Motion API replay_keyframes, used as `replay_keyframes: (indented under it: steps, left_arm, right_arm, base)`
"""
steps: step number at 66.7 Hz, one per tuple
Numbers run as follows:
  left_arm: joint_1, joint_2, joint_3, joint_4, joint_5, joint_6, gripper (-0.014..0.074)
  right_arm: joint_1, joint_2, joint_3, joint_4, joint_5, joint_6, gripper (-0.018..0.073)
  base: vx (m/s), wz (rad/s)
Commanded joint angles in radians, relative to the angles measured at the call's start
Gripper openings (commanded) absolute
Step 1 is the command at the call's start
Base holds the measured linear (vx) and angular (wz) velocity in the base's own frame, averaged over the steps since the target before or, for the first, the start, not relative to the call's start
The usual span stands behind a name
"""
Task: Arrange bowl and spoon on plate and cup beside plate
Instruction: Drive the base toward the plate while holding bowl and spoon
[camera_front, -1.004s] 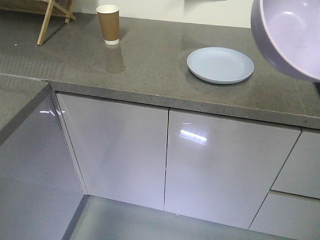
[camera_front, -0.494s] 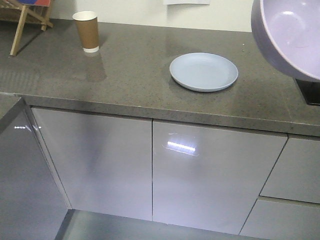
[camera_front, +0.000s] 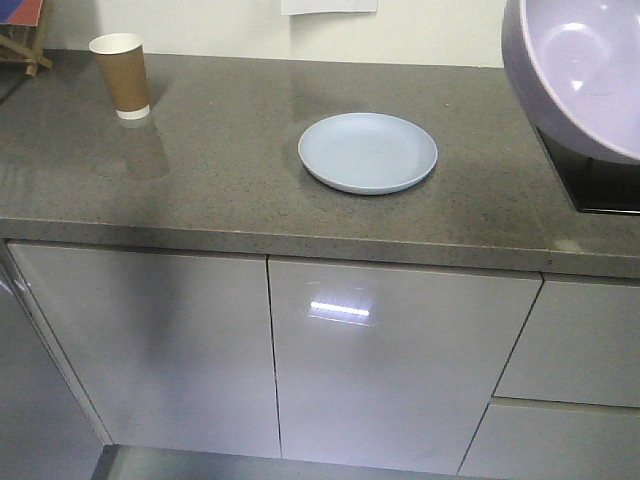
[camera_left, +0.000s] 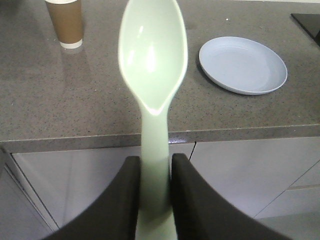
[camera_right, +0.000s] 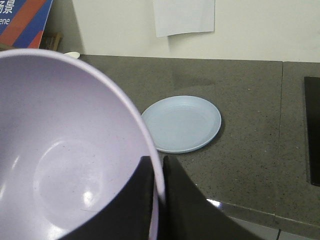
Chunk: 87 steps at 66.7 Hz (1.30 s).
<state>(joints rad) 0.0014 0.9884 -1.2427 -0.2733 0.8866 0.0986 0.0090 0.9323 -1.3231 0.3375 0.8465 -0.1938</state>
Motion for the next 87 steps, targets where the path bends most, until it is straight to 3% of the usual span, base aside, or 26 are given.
replay_keyframes:
  steps: [1, 87]
  left_arm:
    - [-0.001, -0.009, -0.027, -0.02, -0.061, 0.0, -0.0007]
    - [-0.001, -0.009, -0.027, -0.02, -0.061, 0.0, -0.0006]
  right_arm:
    - [-0.002, -0.008, -0.028, 0.018, -0.067, -0.005, -0.001]
    - [-0.002, -0.008, -0.028, 0.018, -0.067, -0.005, -0.001]
  base:
    - [0.07, -0.11]
    - [0.05, -0.02]
